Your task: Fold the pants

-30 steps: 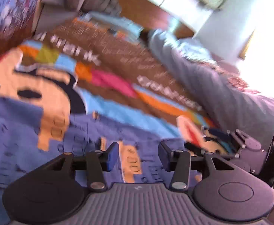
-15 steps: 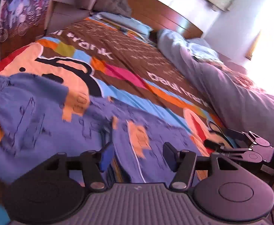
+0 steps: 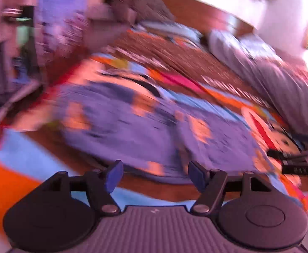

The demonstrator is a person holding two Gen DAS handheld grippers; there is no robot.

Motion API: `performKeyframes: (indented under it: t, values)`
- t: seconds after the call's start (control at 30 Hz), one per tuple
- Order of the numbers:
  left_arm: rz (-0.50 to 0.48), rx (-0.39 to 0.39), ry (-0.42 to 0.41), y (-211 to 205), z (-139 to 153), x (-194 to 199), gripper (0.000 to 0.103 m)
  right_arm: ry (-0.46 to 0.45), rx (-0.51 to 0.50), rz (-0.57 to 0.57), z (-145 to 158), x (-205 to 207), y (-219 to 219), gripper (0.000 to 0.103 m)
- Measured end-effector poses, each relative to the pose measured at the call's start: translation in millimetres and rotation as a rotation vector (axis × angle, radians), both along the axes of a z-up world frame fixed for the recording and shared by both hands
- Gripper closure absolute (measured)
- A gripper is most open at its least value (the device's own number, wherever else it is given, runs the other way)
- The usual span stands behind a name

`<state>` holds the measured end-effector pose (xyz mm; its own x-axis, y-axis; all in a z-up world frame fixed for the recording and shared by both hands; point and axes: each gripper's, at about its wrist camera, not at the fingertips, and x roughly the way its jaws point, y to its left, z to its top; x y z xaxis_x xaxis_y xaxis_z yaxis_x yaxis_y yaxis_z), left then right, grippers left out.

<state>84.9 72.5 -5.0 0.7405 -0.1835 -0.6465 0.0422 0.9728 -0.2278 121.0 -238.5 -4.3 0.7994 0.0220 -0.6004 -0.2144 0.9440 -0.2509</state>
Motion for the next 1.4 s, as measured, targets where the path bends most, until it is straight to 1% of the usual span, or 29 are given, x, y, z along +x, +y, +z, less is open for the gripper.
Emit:
performKeyframes:
  t: [0.07,0.1,0.17,0.23,0.37,0.47,0.53,0.6,0.7,0.77,0.8,0.83,0.87,0.93,0.97,1.03,1.07,1.1,1.13,1.2,1.27,1.33,1.4]
  values:
    - [0.118,-0.067,-0.002,33,3,-4,0.03,0.017,0.017,0.03,2,8,14,0.001]
    - [0.163,-0.121,-0.003,49,2,-2,0.03,0.026,0.023,0.048,2,13,25,0.001]
    - [0.233,-0.234,-0.001,79,0,6,0.03,0.037,0.025,0.088,4,24,49,0.001]
    - [0.279,-0.31,0.007,96,-3,18,0.029,0.041,0.015,0.141,6,39,77,0.001]
    - [0.33,-0.374,0.066,117,-15,42,0.028,0.063,-0.02,0.23,11,77,129,0.001]
    - [0.343,-0.409,0.071,129,-23,54,0.03,0.108,-0.024,0.282,14,111,164,0.001]
    - [0.351,-0.421,0.091,134,-31,63,0.032,0.126,-0.047,0.301,9,134,182,0.001]
    - [0.361,-0.431,0.122,136,-37,66,0.033,0.155,-0.066,0.292,-1,157,193,0.001]
    - [0.369,-0.451,0.119,140,-40,66,0.034,0.199,-0.088,0.216,-21,191,201,0.002]
    - [0.386,-0.456,0.124,142,-42,67,0.041,0.22,-0.06,0.181,-24,203,199,0.004]
    - [0.403,-0.461,0.122,143,-43,67,0.044,0.22,-0.027,0.165,-19,203,198,0.005]
    - [0.417,-0.464,0.119,143,-43,65,0.05,0.205,0.004,0.156,-13,201,195,0.006]
    - [0.421,-0.465,0.118,144,-44,66,0.058,0.185,0.043,0.157,-7,198,193,0.004]
    - [0.405,-0.459,0.111,142,-43,68,0.066,0.168,0.113,0.188,0,193,194,0.001]
    - [0.405,-0.443,0.108,141,-43,68,0.067,0.18,0.118,0.201,-2,194,197,0.001]
    - [0.4,-0.411,0.1,137,-40,69,0.069,0.215,0.053,0.234,-14,200,211,0.002]
    - [0.398,-0.399,0.097,135,-38,70,0.07,0.209,0.008,0.237,-20,202,216,0.006]
    - [0.396,-0.387,0.095,133,-36,70,0.071,0.195,-0.029,0.23,-24,203,219,0.007]
    - [0.396,-0.379,0.093,132,-35,70,0.072,0.182,-0.034,0.213,-24,203,218,0.009]
    - [0.395,-0.376,0.094,131,-34,70,0.073,0.155,0.014,0.167,-13,195,207,0.009]
    - [0.397,-0.378,0.095,131,-34,71,0.073,0.139,0.046,0.157,0,180,192,0.007]
    - [0.398,-0.382,0.094,132,-34,71,0.073,0.135,0.01,0.121,12,152,175,0.005]
    - [0.4,-0.388,0.095,133,-35,71,0.073,0.113,-0.02,0.099,18,122,161,0.003]
